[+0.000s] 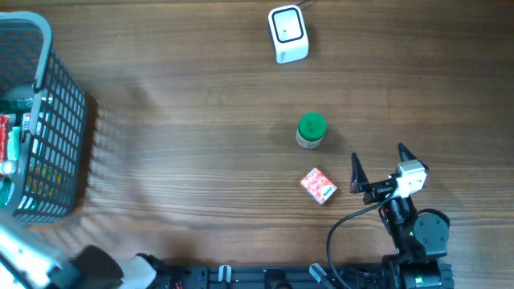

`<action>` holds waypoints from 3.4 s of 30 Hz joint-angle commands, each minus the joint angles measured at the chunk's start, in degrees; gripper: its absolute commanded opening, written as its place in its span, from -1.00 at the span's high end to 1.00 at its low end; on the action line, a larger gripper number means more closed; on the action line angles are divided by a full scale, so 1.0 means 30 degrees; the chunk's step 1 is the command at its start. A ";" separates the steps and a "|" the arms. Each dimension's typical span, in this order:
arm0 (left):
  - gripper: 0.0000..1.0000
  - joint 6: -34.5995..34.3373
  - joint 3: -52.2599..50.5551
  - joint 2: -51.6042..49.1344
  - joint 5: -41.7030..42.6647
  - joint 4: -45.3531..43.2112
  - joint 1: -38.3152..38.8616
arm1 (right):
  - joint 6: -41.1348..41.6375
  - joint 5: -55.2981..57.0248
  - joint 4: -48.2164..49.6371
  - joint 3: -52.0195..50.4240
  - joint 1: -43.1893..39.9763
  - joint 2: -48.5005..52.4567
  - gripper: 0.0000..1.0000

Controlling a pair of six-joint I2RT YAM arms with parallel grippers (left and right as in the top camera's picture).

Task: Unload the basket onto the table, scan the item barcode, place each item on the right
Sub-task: 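Lift the jar out and place it on the table center, then reach into the basket and grasp the Vim bottle with the left gripper, then carry the Vim bottle out and set it beside the jar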

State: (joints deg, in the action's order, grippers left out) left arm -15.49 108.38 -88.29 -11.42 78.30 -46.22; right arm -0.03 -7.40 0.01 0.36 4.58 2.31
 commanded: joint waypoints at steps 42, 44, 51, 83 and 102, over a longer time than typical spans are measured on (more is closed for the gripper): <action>-0.84 2.3023 -0.0525 -0.3738 0.6513 0.2229 -0.1982 | 0.0022 0.0182 0.0109 0.0000 0.0007 -0.0080 -0.99; -0.78 2.3037 -0.0525 -0.4393 0.6666 0.2317 -0.2769 | 0.0022 0.0182 0.0109 0.0000 0.0007 -0.0080 -0.99; -0.73 2.3496 -0.0539 -0.6623 0.7293 0.2280 -0.3759 | 0.0022 0.0182 0.0117 0.0000 0.0007 -0.0087 -0.99; 0.29 2.1522 -0.1632 -0.2965 0.9362 -0.2514 -0.3337 | 0.0022 0.0182 0.0109 0.0000 0.0007 -0.0080 -0.99; 0.40 0.8429 0.6623 0.2958 0.8459 0.6062 1.5511 | 0.0022 0.0182 0.0109 0.0000 0.0007 -0.0080 -0.99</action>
State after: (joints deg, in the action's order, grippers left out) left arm 12.03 128.75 -75.88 17.26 96.27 -5.19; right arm -0.03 -7.40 0.03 0.36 4.58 2.31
